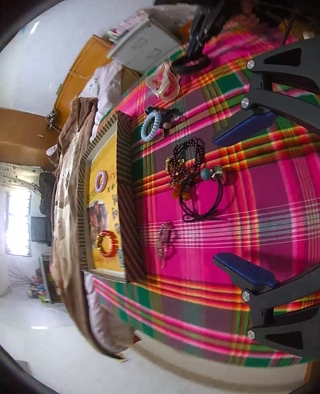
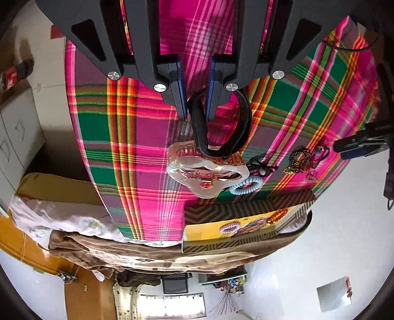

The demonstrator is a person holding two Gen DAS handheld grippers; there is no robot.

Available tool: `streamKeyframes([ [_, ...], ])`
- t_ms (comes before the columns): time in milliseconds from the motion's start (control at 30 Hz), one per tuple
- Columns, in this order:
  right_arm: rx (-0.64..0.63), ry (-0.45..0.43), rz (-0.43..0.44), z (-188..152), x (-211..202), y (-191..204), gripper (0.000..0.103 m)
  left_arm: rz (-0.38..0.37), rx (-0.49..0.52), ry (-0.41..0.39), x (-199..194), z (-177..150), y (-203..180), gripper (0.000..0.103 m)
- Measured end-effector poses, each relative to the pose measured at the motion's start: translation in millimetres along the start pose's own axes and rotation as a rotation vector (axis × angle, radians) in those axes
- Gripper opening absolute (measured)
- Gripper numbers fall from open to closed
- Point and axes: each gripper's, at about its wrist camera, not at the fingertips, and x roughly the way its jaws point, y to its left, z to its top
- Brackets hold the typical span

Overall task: Organize jewelry
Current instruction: 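Grasp the black hair tie with teal bead using the left tool while the right holds the band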

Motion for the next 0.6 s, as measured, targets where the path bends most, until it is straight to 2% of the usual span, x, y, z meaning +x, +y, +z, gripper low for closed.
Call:
streamKeyframes([
  [133, 0.005, -0.002, 0.009, -2, -3, 1, 0.016, -0.034, 0.054, -0.007, 3, 1, -13, 0.087],
  [267, 0.018, 0.001, 0.014, -3, -2, 0, 0.016, -0.017, 0.106, -0.003, 9, 4, -21, 0.085],
  [333, 0.022, 0.004, 0.015, -3, -1, 0, 0.016, -0.052, 0.109, -0.003, 11, 6, -22, 0.084],
  [400, 0.027, 0.006, 0.015, -3, 0, -1, 0.016, -0.065, 0.112, 0.006, 16, 8, -22, 0.075],
  [433, 0.031, 0.007, 0.016, -3, 0, -1, 0.016, -0.051, 0.116, 0.019, 20, 9, -22, 0.067],
  [533, 0.034, 0.009, 0.018, -3, 2, -2, 0.016, -0.032, 0.135, 0.054, 30, 6, -22, 0.061],
  [600, 0.033, 0.011, 0.018, -3, 2, -2, 0.016, -0.022, 0.162, 0.048, 31, 4, -24, 0.06],
])
